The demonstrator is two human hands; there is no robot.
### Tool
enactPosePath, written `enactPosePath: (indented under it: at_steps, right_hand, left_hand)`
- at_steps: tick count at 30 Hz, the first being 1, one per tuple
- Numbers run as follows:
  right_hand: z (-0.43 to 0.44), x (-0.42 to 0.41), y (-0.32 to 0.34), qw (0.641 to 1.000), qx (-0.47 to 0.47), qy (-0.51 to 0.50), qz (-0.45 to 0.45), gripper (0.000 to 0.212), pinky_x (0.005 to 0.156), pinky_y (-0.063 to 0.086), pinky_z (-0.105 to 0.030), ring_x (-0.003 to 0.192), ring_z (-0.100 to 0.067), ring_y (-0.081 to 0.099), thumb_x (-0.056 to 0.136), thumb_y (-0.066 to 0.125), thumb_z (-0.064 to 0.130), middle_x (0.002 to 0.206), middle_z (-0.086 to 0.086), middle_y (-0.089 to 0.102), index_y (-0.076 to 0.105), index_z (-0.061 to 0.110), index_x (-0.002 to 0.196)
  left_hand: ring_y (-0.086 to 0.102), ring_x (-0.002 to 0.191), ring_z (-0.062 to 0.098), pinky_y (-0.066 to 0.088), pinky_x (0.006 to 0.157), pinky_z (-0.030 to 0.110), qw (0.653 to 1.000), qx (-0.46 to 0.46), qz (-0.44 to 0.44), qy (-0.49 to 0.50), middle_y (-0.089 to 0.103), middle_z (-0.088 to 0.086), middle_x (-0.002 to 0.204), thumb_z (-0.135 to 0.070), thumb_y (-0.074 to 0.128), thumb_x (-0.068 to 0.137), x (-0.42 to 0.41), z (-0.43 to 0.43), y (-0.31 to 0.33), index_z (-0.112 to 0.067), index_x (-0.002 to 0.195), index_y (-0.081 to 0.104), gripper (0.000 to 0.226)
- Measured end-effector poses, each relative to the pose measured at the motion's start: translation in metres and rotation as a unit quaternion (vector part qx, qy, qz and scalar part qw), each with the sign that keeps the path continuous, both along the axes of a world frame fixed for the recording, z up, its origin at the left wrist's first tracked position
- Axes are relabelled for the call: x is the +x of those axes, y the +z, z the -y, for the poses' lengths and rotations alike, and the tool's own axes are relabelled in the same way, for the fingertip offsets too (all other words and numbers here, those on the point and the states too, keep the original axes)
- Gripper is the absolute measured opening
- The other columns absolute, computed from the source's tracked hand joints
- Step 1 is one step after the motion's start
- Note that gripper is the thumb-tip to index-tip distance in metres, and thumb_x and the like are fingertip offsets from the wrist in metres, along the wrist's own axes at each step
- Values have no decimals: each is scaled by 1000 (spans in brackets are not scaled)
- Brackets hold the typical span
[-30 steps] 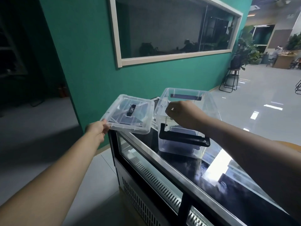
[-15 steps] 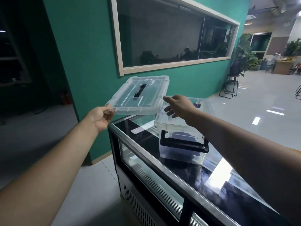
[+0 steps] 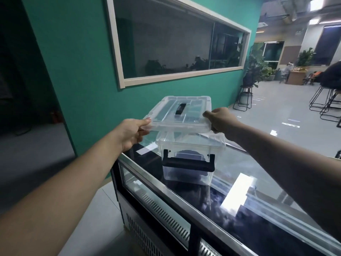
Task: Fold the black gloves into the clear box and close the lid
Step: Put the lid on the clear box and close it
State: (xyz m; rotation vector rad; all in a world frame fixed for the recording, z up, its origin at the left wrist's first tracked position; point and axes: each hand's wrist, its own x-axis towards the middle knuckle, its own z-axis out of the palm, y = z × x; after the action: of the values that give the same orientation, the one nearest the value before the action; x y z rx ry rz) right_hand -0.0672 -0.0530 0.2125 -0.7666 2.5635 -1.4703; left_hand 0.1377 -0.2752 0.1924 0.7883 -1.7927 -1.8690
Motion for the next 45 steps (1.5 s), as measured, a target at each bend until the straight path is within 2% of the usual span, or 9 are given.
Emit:
enactPosePath:
  at_steps: [5,10,19,22,29,33,36,40,45]
  right_hand:
    - [-23,-15,-8,996,70,-17,-60,43,54,37,-29,43,-23,47,100,59,33,48,-6,57,59,10,63]
    - [-32,-17,-14,991,111,-3,-74,43,55,32,-33,47,-25,42,101,59,32,53,-6,50,52,11,64]
    - [-41,-23,-17,972,198,0,-124,46,58,35,-32,70,-32,55,103,55,38,78,-21,65,60,4,71]
    - [-43,-24,-23,972,200,-9,-122,46,59,35,-34,74,-33,55,102,55,40,82,-23,64,56,5,72]
    - [-55,-25,-31,989,142,19,-25,38,55,35,-31,56,-25,47,100,58,38,68,-14,58,62,7,78]
    - [-65,-23,-25,989,110,72,68,28,52,30,-27,53,-19,37,99,65,30,67,-11,51,67,2,98]
    - [-70,-21,-23,986,111,95,85,27,52,31,-27,52,-18,36,93,70,30,65,-11,50,65,4,92]
    - [-72,-16,-26,982,121,110,97,27,53,34,-29,57,-21,40,98,67,29,74,-14,52,60,4,94]
    - [-75,-17,-33,971,97,135,173,33,55,41,-30,60,-22,48,103,62,32,81,-14,55,56,3,119]
  left_hand:
    - [56,93,19,43,78,35,989,-129,70,-10,67,5,107,-41,76,98,-15,-9,-7,-13,108,65,31]
    - [56,93,18,44,86,39,981,-161,103,-18,63,2,106,-45,72,100,-19,-19,-12,-10,117,63,40]
    - [63,96,20,49,73,34,974,-185,131,-22,67,10,125,-49,74,97,-25,-30,-16,-13,117,59,44]
    - [66,83,22,56,65,33,977,-167,134,-23,67,19,131,-44,77,95,-28,-33,-15,-12,112,57,41]
    - [63,71,19,53,58,29,984,-94,146,-45,64,12,111,-35,83,88,-24,-28,-13,-8,128,60,53]
    - [55,73,21,51,52,28,990,-32,136,-35,57,10,110,-18,83,85,-24,-30,-10,-10,116,64,37]
    - [55,74,22,53,46,24,991,-6,130,-28,58,11,109,-13,75,87,-26,-35,-10,-11,109,67,23]
    - [55,73,19,51,50,24,991,-12,134,-20,59,7,98,-6,71,92,-25,-39,-13,-10,100,65,11]
    - [60,79,19,54,59,25,993,-18,118,-19,67,9,101,-2,73,95,-25,-38,-17,-7,103,66,11]
